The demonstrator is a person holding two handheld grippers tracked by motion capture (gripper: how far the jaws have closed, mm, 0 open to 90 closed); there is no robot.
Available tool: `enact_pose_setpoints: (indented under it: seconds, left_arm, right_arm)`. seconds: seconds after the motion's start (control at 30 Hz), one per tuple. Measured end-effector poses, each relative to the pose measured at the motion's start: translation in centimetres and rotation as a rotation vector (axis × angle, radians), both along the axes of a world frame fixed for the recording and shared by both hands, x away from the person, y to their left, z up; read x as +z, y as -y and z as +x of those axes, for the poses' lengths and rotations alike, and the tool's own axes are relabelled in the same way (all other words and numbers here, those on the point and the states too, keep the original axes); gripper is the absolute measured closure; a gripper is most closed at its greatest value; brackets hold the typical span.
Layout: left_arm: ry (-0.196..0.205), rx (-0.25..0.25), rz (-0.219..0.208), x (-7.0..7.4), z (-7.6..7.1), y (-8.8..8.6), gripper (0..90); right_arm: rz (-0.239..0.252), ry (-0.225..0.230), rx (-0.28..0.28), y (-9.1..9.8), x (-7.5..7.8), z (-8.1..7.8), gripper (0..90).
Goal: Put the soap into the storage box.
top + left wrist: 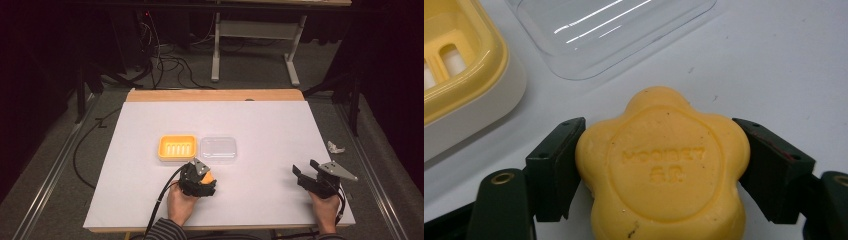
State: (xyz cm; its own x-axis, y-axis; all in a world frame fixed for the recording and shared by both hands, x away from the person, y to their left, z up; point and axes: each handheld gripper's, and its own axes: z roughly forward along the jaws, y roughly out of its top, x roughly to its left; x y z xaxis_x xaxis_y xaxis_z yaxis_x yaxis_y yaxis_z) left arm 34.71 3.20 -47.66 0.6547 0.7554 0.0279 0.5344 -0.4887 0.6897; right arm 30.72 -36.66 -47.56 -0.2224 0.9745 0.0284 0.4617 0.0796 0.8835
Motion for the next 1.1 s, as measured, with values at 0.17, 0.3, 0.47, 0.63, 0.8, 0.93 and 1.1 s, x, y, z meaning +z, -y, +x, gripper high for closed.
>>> enact_pose_setpoints:
  seconds: [0.17,0.3,0.47,0.63,0.8,0.93,1.1]
  left_arm:
    - [0.031,-0.003,-0.041,0.3,-0.3,-0.2,25.9]
    - [0.032,-0.005,-0.055,1.0,-0.4,-0.6,25.9]
    - [0.024,0.007,-0.073,1.5,-0.4,-1.4,26.0]
    - [0.026,0.007,-0.075,2.1,-0.5,-2.0,26.0]
    - [0.021,-0.001,-0.079,2.4,-0.6,-2.4,26.0]
    - [0.014,-0.012,-0.068,2.3,-0.5,-2.4,26.0]
    - [0.007,-0.018,-0.075,2.7,-0.4,-2.5,26.0]
  right_arm:
    - [0.008,-0.005,-0.002,0.0,0.0,0.0,27.1]
    - [0.016,0.000,-0.005,0.1,0.0,0.0,27.2]
    - [0.016,0.003,-0.003,0.1,0.0,-0.1,27.2]
    - [0.012,0.008,0.002,0.1,0.0,-0.1,27.2]
    - [0.005,0.008,0.005,0.0,0.0,-0.1,27.2]
    - [0.003,0.010,0.006,0.0,0.0,-0.1,27.2]
    - [0.010,0.016,0.005,0.1,0.0,-0.2,27.3]
